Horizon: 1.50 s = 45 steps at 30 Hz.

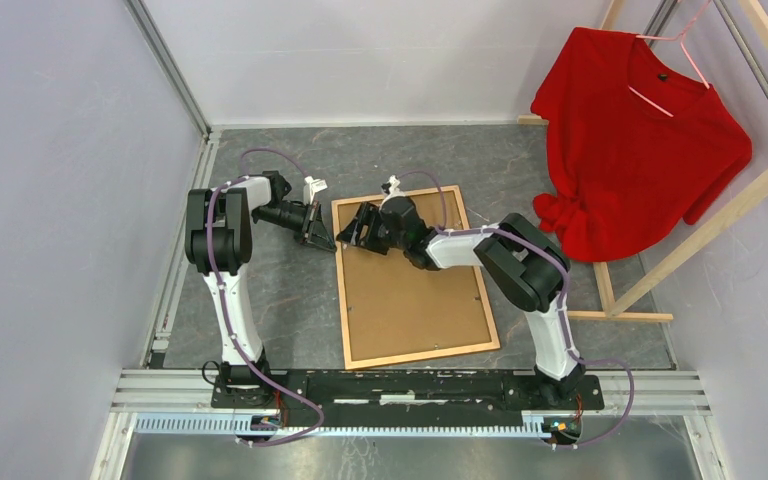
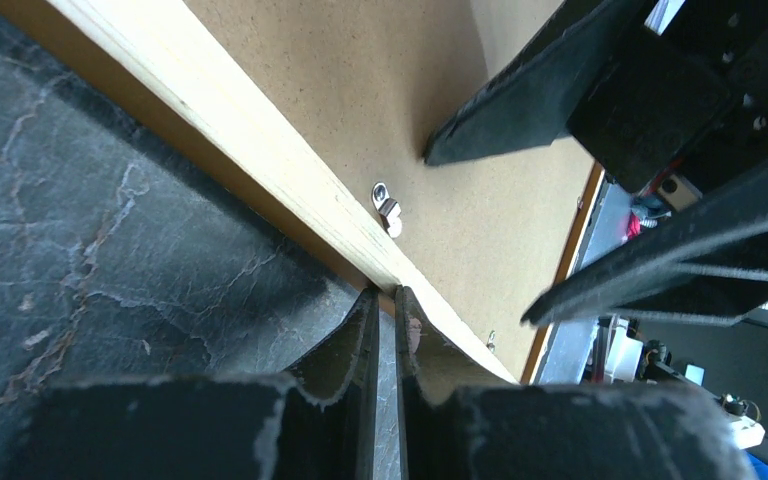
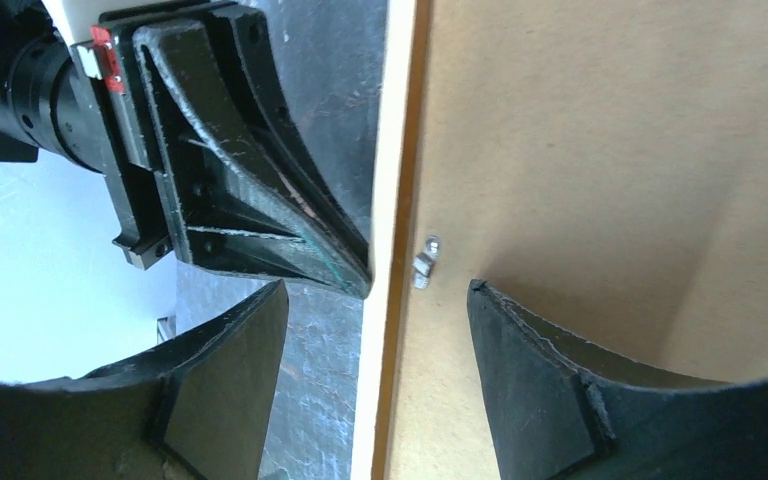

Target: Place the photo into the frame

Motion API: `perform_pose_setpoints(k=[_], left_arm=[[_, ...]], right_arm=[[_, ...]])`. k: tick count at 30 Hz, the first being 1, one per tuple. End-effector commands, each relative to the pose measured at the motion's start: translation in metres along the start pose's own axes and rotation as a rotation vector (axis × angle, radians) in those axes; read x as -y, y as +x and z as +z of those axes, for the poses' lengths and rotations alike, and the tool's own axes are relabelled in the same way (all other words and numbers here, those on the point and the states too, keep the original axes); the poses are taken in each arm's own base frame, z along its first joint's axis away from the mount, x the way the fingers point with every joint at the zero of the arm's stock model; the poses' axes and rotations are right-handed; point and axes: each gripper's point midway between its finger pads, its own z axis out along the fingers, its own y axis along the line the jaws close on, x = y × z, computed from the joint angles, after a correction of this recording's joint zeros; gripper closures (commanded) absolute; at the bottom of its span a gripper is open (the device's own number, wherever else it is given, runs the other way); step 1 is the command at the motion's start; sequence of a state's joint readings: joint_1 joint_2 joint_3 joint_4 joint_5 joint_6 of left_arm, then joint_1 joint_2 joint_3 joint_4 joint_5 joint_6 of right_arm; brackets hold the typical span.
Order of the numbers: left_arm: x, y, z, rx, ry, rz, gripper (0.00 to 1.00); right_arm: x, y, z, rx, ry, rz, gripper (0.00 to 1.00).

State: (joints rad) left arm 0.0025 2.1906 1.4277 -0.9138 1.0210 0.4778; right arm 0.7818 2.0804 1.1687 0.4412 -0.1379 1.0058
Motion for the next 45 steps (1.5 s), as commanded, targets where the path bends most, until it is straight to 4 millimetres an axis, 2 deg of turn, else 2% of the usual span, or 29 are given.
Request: perform_pose_setpoints(k=[1,7,24,29,34,37,38,41,45], left_arm=[[-0.010,0.000,0.001,-0.032,-0.069,0.098,0.85],[-0.010,-0.001,0.001,-0.030,-0.068,0.098,0.85],[-0.011,0.000,0.001,-0.032,-0.066,0.100,0.85],[-0.009,-0.001,0.000,-0.027,-0.066,0.104,0.85],[-0.004,-0.005,-0.010,-0.028,-0.071,0.126,0.85],[-0.007,-0.004,-0.025,-0.026,-0.096,0.138,0.84],[-0.006,-0.002,-0.028,-0.032,-0.106,0.154,0.82],[-0.003,0.007,-0.034,-0.052,-0.140,0.190,0.78],[0.002,0.030,-0.034,-0.113,-0.183,0.248,0.74]], right_arm=[[-0.018,0.017,0.015,-0.042,-0.057,-0.023,0.27],[-0.019,0.018,0.027,-0.050,-0.045,-0.027,0.28],[-0.011,0.017,0.040,-0.041,-0.008,-0.008,0.30],[-0.023,0.007,0.033,-0.022,-0.033,-0.022,0.30],[-0.041,-0.029,-0.002,0.037,-0.091,-0.046,0.21],[-0.031,-0.065,-0.031,0.099,-0.080,-0.068,0.13],[-0.022,-0.078,-0.043,0.122,-0.057,-0.076,0.10],[0.022,-0.106,-0.074,0.172,0.044,-0.070,0.03],[0.089,-0.142,-0.127,0.279,0.233,-0.074,0.02]])
